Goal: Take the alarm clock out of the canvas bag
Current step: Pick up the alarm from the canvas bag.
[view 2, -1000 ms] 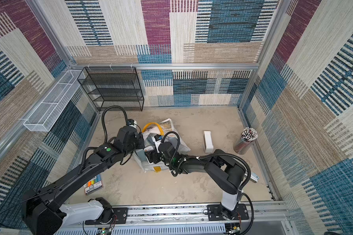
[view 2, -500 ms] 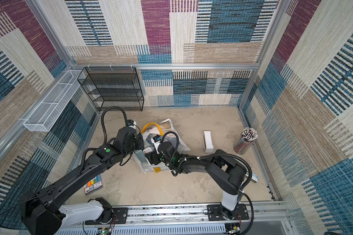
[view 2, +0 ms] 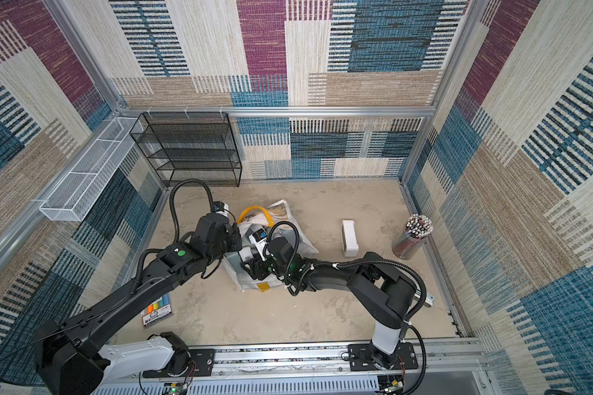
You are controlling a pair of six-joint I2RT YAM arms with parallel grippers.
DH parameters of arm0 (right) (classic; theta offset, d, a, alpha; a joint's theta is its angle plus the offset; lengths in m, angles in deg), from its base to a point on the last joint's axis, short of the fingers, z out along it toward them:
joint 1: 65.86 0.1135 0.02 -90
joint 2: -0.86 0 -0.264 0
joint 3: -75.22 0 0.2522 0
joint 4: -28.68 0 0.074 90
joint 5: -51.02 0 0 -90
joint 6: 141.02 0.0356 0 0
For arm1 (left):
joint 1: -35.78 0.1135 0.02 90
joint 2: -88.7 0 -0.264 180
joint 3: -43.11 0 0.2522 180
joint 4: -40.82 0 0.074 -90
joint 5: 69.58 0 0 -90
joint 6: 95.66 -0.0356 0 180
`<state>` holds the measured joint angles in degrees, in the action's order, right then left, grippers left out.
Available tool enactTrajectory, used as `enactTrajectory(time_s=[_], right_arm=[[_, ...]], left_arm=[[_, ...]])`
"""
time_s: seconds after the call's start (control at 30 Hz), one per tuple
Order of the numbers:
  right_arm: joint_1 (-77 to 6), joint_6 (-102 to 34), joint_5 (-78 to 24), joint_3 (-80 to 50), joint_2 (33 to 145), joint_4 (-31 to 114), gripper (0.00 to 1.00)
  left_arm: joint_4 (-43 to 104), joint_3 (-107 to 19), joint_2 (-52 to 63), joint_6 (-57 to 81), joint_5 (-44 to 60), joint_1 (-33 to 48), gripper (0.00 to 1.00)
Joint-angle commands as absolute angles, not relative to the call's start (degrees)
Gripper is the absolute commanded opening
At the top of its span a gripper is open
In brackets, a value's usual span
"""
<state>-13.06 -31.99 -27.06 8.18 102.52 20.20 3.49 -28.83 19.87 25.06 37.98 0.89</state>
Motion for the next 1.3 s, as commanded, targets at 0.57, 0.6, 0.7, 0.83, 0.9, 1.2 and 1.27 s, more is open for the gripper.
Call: enactTrajectory(time_s=[0.57,0.6,0.7,0.83,0.9,1.2,1.27], right_arm=[[-12.8,-38.9,-34.5,0.9,106.2,36.7,0.62],[-12.8,-39.1,-33.7,1.1,106.2,36.2,0.6],[-12.8,-38.9,-31.2,2.3,105.5,34.0,0.56],[-12.8,-38.2,-30.0,2.8,104.9,32.6,0.49],[-12.8,-37.8,-29.3,2.9,104.5,32.3,0.45],[-12.8,-36.2,-30.2,3.3,102.7,32.8,0.35],[-12.8,-36.2,-30.5,3.6,101.8,32.9,0.34]], left_arm=[[3.8,-28.3,20.4,26.8,39.6,1.0,0.0],[3.7,-28.3,20.5,26.8,39.7,1.0,0.0],[3.6,-28.2,20.7,26.9,39.9,1.0,0.0],[3.5,-28.0,21.1,27.0,40.0,1.0,0.0],[3.5,-27.8,21.0,27.0,40.1,1.0,0.0],[2.9,-27.7,21.1,27.2,40.8,1.0,0.0],[2.6,-27.7,21.3,27.2,41.1,1.0,0.0]])
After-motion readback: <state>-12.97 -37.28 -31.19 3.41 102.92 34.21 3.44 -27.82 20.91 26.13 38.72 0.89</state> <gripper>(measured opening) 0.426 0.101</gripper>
